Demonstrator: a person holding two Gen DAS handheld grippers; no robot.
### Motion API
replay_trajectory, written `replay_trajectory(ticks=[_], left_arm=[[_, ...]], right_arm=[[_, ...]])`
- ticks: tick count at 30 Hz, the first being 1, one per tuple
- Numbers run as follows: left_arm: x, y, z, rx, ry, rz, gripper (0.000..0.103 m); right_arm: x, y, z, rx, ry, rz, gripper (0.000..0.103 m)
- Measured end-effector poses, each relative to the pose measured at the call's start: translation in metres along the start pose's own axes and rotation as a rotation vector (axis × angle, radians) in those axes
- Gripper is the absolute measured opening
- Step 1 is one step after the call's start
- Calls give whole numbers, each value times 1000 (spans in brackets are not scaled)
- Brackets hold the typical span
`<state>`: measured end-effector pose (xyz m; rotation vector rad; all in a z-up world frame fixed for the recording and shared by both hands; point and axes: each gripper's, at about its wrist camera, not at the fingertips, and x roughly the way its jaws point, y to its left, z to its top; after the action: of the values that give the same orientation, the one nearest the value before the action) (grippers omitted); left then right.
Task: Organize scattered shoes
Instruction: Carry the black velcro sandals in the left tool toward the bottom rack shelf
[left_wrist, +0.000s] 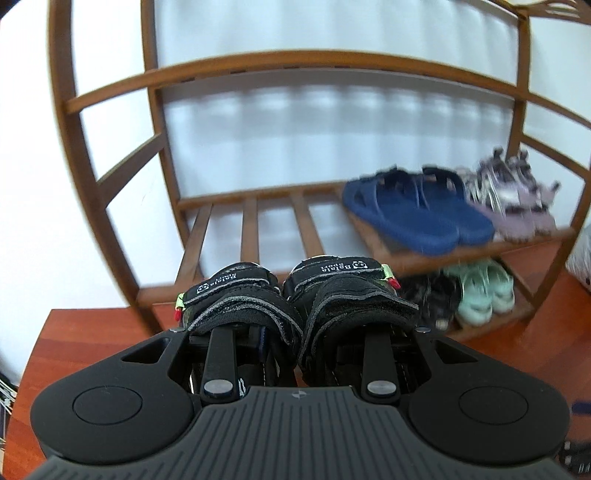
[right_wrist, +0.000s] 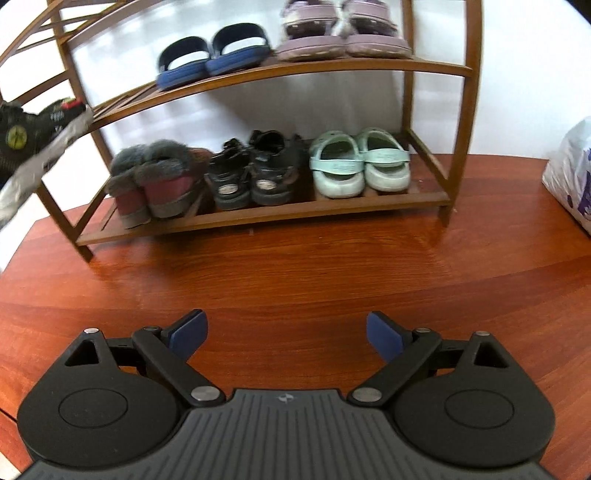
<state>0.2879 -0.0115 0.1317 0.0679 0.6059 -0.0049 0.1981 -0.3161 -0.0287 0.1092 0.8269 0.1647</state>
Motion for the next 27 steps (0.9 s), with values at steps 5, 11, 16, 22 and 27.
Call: replay_trajectory(ticks=[5, 11, 16, 22, 27], left_arm=[[27, -8, 27, 19, -9, 47, 33], [65, -13, 54, 45, -5, 85, 34], [91, -12, 73, 49, -4, 99, 34], [112, -9, 81, 44, 14, 98, 36], [117, -10, 79, 59, 11, 118, 48]], right_arm=[[7, -19, 3, 27, 3, -8, 96], [17, -36, 9, 54, 10, -20, 96], [28, -49, 13, 72, 24, -33, 96], [40, -56, 17, 86, 39, -43, 96], [45, -56, 18, 90, 48, -45, 96]])
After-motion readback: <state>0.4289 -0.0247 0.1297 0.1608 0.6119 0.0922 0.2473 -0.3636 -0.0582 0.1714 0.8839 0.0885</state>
